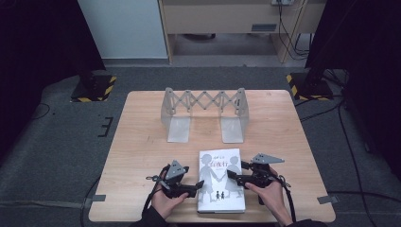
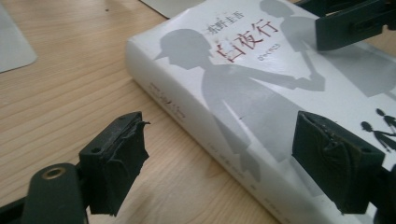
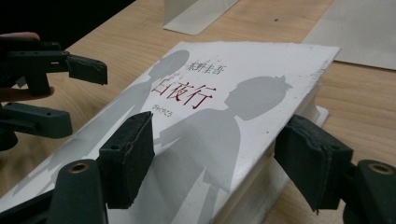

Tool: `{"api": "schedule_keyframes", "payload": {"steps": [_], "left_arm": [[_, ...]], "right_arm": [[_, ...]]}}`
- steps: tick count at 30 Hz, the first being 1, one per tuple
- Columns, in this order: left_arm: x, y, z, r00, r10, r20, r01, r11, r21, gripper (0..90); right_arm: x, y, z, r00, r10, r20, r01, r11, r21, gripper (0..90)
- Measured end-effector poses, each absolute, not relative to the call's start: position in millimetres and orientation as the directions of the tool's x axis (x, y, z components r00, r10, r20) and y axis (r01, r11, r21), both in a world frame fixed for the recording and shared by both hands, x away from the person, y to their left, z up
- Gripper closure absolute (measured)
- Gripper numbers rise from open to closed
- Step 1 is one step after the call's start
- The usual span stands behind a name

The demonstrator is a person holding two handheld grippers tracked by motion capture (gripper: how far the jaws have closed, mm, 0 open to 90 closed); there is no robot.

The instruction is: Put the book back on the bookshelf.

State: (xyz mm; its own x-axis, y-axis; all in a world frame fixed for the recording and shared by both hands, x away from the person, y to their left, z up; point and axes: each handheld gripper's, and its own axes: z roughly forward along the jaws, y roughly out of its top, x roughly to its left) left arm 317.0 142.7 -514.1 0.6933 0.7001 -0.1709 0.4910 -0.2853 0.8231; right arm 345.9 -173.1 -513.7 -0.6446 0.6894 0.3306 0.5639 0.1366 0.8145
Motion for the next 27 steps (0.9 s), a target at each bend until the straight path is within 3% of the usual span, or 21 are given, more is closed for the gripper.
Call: {"api": "schedule_keyframes", "payload": {"steps": [11, 27], "left_arm": [[318, 151, -511, 0.669, 0.725, -0.166, 0.479, -0.250, 0.841, 17.2], [321, 159, -512, 0.645, 0.742, -0.185, 0.493, -0.218, 0.842, 17.4]], "right_arm": [[351, -169, -502, -0.652, 0.691, 0.312, 0.528, 0.120, 0.840, 27.6], [354, -165, -495, -0.643, 0.668, 0.375, 0.554, 0.066, 0.830, 27.7]]}}
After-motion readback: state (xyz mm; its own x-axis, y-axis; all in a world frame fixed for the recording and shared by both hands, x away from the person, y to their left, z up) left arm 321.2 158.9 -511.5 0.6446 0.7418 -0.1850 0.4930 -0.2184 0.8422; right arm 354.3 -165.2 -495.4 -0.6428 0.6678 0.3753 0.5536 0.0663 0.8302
